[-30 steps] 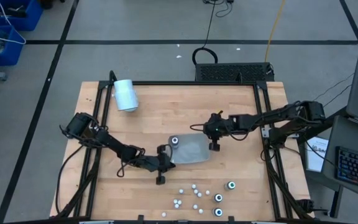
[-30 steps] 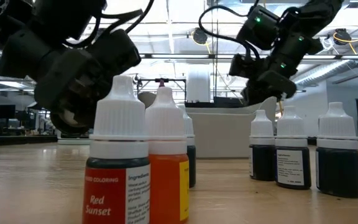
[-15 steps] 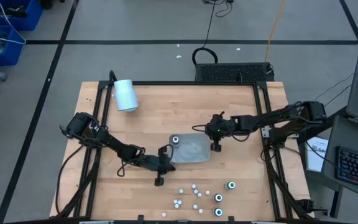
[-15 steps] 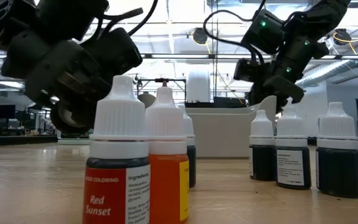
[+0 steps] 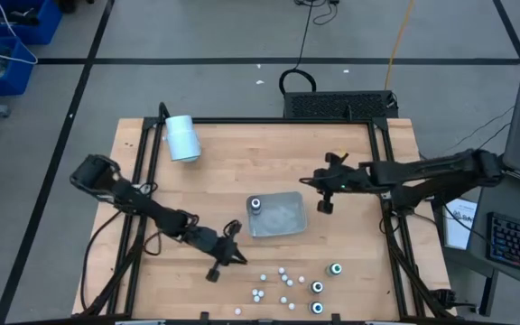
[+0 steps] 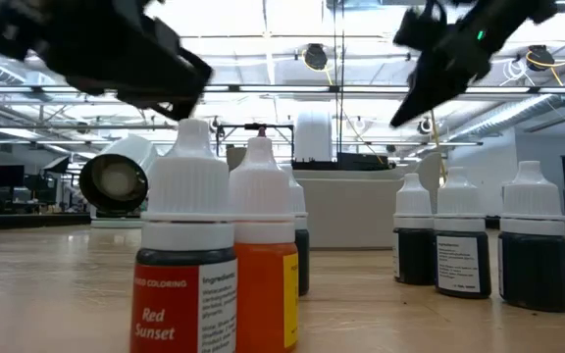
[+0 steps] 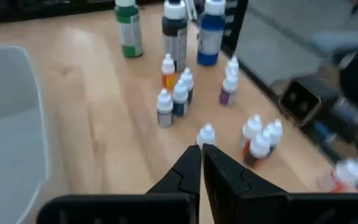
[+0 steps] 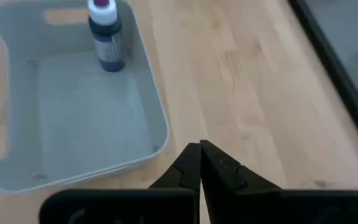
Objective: Pick & Place food coloring
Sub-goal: Adjust the bin on the table
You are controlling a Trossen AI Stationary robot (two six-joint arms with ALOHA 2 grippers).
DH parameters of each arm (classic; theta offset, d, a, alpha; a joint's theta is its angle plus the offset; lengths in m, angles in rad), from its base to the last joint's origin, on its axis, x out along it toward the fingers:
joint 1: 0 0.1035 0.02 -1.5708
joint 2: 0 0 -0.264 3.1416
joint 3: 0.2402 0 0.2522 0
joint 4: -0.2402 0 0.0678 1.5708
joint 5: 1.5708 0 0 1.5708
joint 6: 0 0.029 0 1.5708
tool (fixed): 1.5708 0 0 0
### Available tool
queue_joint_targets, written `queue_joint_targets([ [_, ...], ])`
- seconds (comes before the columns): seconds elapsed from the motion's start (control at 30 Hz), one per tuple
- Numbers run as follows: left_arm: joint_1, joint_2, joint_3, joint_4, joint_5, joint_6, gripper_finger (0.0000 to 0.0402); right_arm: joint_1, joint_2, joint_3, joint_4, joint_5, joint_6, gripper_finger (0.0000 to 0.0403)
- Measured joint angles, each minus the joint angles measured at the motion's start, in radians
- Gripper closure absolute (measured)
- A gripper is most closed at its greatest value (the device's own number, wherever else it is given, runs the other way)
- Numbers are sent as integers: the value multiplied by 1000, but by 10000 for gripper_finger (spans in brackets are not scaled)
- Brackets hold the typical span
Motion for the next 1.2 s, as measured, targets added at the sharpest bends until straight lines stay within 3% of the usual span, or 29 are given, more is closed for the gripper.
queue_joint_targets([
  [0.3,-101,-288,-10,-281,-330,93,376,178,-120,110,-203,37,150,403],
  [0.47,-130,-375,-90,-252,-437,46,376,276,-137,110,-267,89,264,403],
  [0.73,-35,-313,-286,-122,-534,-245,376,292,-10,2,-217,111,402,403],
  [0.87,32,-229,-319,-94,-526,-378,376,283,91,-40,-190,110,467,403],
  [0.97,79,-159,-304,-68,-522,-399,376,279,157,-44,-159,116,485,403],
  [1.2,169,-18,-259,59,-406,-349,376,258,292,-45,-71,115,483,403],
])
